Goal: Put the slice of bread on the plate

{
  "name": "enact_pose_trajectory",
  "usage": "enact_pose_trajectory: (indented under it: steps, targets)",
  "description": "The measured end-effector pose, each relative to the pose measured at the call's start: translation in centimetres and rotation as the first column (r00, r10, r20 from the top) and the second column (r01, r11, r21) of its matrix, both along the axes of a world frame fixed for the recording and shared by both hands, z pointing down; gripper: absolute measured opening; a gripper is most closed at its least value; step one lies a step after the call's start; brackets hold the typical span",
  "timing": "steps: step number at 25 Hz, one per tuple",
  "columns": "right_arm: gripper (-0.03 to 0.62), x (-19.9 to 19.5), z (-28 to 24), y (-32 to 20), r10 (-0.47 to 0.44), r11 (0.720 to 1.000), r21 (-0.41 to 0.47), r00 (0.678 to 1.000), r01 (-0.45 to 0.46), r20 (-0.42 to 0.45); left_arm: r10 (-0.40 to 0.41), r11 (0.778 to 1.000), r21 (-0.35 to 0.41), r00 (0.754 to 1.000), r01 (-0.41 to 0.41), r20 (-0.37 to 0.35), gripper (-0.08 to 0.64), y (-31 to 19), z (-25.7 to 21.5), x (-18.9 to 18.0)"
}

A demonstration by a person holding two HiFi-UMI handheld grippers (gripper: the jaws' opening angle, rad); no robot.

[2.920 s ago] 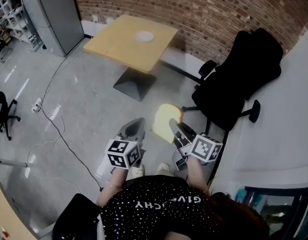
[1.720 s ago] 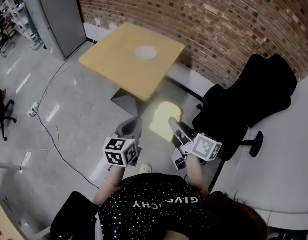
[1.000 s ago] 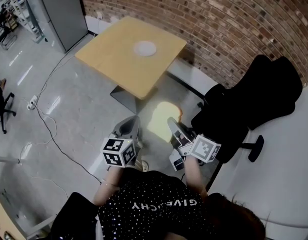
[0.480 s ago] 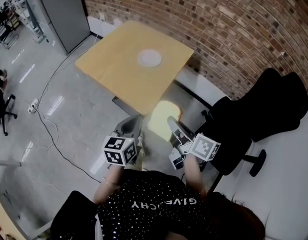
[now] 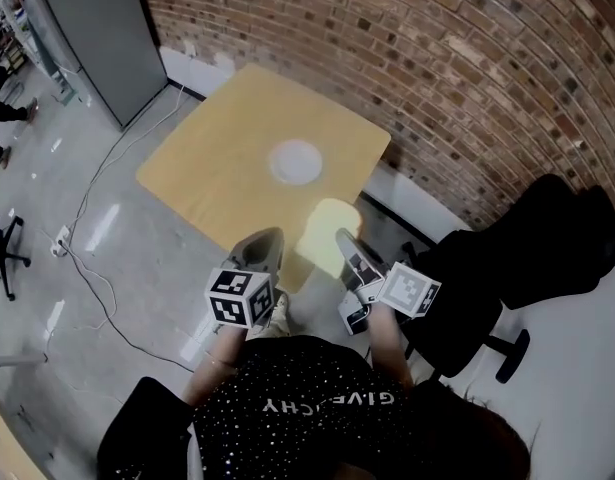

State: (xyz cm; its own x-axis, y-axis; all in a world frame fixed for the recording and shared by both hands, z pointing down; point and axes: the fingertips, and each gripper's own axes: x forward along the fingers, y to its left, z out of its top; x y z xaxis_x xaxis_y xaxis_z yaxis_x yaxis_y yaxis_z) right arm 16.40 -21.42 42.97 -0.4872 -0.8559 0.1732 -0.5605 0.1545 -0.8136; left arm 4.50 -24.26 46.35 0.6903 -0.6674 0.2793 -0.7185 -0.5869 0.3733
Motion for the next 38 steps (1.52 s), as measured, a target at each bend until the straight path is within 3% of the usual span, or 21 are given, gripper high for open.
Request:
enact_pose_trajectory:
  steps: [10, 13, 17, 25, 28, 31, 34, 37, 38]
  targets:
    - [0.095, 0.2, 1.4, -11.0, -0.016, 1.000, -0.005, 1.000, 0.016, 0.011, 0.035, 0.999, 0.008, 0.999, -0.035, 0.029, -0.002, -11.8, 1.5, 0.4]
    - [0.095, 1.5, 3.9, -14.8, -0.064, 0.995, -0.078, 0.997, 0.061, -0.045, 0.034, 0.999, 0.004, 0.999, -0.034, 0.032, -0.002, -15.7, 2.7, 0.8]
    - [0.095, 2.4, 6.6, -21.3, -0.131, 0.982, -0.144, 0.990, 0.122, -0.052, 0.032, 0.999, -0.018, 0.999, -0.032, 0.029, -0.002, -18.5, 4.5, 1.6]
    - [0.095, -0.2, 13.3, -29.1, -0.259, 0.913, -0.317, 0.965, 0.256, 0.035, -0.107, 0.991, -0.074, 0.994, 0.107, 0.014, -0.002, -21.7, 7.3, -0.9]
    - [0.095, -1.9, 14.8, -29.7, -0.294, 0.887, -0.346, 0.952, 0.307, 0.090, -0.114, 0.988, -0.100, 0.993, 0.114, 0.010, -0.002, -21.9, 8.3, -0.7]
    - [0.095, -2.0, 16.4, -30.2, -0.286, 0.873, -0.385, 0.953, 0.301, 0.097, -0.108, 0.988, -0.105, 0.994, 0.109, 0.017, -0.002, -22.1, 8.8, -0.5]
    - [0.096, -1.5, 17.1, -30.3, -0.292, 0.863, -0.426, 0.956, 0.273, 0.021, -0.102, 0.988, -0.112, 0.995, 0.102, 0.010, -0.002, -22.1, 8.9, -0.2]
    - [0.123, -1.4, 17.6, -30.5, -0.329, 0.866, -0.446, 0.930, 0.228, -0.163, -0.102, 0.988, -0.118, 0.995, 0.100, -0.006, -0.002, -22.2, 8.6, -0.2]
    - [0.221, -1.3, 17.6, -30.6, -0.343, 0.872, -0.443, 0.906, 0.210, -0.247, -0.103, 0.988, -0.116, 0.995, 0.102, -0.008, -0.002, -22.3, 8.5, -0.3]
